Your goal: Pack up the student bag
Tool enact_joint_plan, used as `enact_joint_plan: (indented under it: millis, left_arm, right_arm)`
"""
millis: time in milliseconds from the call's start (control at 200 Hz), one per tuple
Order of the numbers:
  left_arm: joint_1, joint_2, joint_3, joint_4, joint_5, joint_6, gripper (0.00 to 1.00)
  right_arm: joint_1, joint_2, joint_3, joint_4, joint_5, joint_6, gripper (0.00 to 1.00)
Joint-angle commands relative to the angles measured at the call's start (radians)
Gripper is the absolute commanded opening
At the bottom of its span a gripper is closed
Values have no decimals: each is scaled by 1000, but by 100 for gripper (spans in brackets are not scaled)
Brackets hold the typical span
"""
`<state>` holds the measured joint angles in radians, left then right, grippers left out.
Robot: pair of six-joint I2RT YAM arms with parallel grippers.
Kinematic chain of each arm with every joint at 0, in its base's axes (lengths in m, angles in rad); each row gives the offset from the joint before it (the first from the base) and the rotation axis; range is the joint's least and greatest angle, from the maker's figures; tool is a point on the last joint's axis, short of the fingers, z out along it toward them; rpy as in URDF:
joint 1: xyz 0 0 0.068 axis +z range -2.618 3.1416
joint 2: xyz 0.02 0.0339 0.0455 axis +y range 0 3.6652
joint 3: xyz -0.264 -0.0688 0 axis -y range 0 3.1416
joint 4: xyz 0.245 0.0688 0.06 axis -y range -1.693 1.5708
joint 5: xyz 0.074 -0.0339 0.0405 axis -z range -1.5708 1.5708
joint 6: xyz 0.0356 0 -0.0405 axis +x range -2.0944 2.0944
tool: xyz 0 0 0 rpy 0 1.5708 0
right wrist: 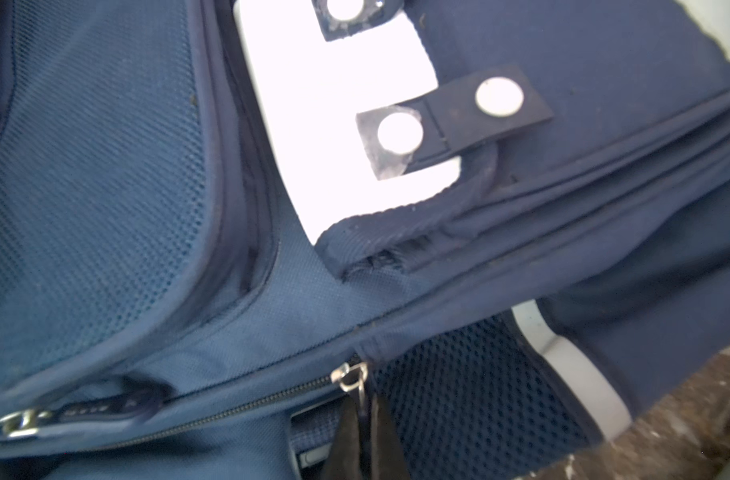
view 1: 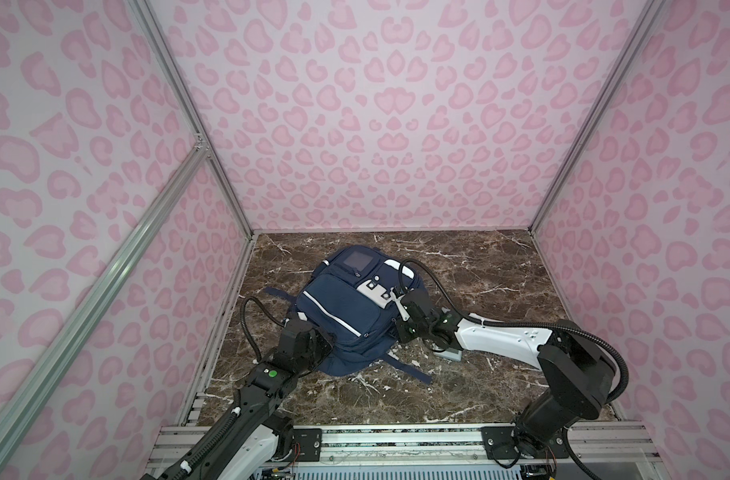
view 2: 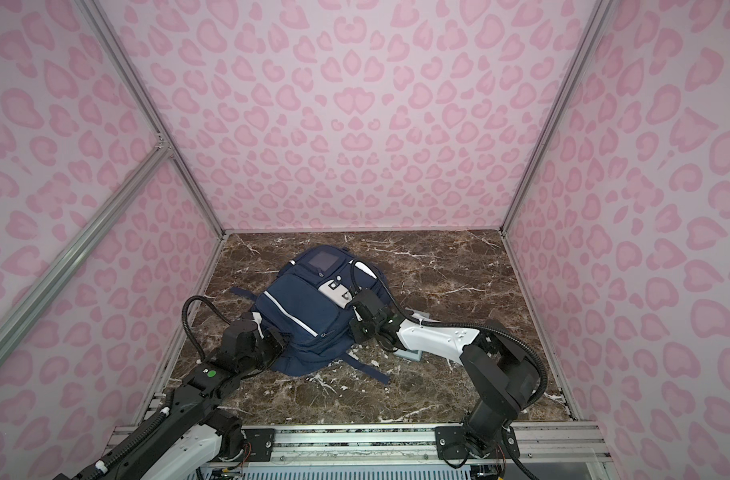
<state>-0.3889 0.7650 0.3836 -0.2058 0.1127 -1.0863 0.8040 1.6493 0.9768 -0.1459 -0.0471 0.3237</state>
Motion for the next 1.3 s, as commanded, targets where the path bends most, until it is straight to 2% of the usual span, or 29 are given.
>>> enact_joint_plan:
  millis: [0,115,140,170,185,265,320,395,440,480,515,560,615,655,665,690,780,935,1065,1165,1240,1295]
  left_arm:
    - [16,-3,-6,-56,-23,65,3]
    - [19,-4,-3,-44,-5,95,3]
    - [19,-5,2,-46,-6,109,3]
    - [20,-6,8,-46,-4,127,3]
    - [21,-7,11,-45,0,136,3]
    - [20,-6,36,-52,7,193,4]
    - [21,-6,60,-78,-9,236,4]
    - [23,-4,88,-107,-38,295,3]
    - [27,-6,100,-127,-59,318,3]
    - [33,-6,108,-141,-68,335,3]
    - [37,-8,114,-152,-75,344,3]
    - [43,-11,116,-158,-76,355,3]
    - [54,-10,118,-168,-79,364,3]
    - [64,-8,117,-171,-80,367,3]
    - [68,-6,117,-170,-78,368,3]
    - [76,-4,115,-169,-72,369,3]
    - [97,0,106,-150,-37,366,3]
    - [99,-16,104,-142,-28,358,3]
    - [100,-21,113,-143,-2,353,3]
    - [100,-21,110,-136,4,349,3]
    - [100,-11,109,-127,-3,350,3]
    - [102,1,108,-118,-18,351,3]
  right_arm:
    - [-37,14,21,-87,160,-32,0]
    - [-32,-18,11,-63,135,-79,0]
    - [-31,-29,5,-58,130,-89,9]
    - [-30,-46,1,-49,114,-105,26]
    - [-29,-56,-1,-44,113,-112,31]
    - [-14,-119,-16,4,125,-172,50]
    - [-5,-166,-35,79,135,-245,59]
    - [-9,-197,-60,199,81,-425,60]
    - [-7,-193,-71,267,78,-535,65]
    - [-7,-172,-71,314,64,-624,64]
    - [-7,-149,-55,310,22,-719,64]
    - [-2,-118,-20,274,-30,-848,69]
    - [14,-86,18,252,-39,-940,69]
    - [17,-68,34,231,-88,-1005,70]
    - [18,-65,36,228,-103,-1022,74]
    - [19,-58,39,229,-128,-1055,76]
    - [40,-27,48,240,-183,-1148,74]
    - [100,51,77,245,-151,-1278,71]
    - [115,101,78,311,-116,-1340,63]
    - [119,121,78,346,-131,-1347,46]
    - [121,140,103,314,-148,-1343,20]
    - [123,154,134,261,-153,-1333,10]
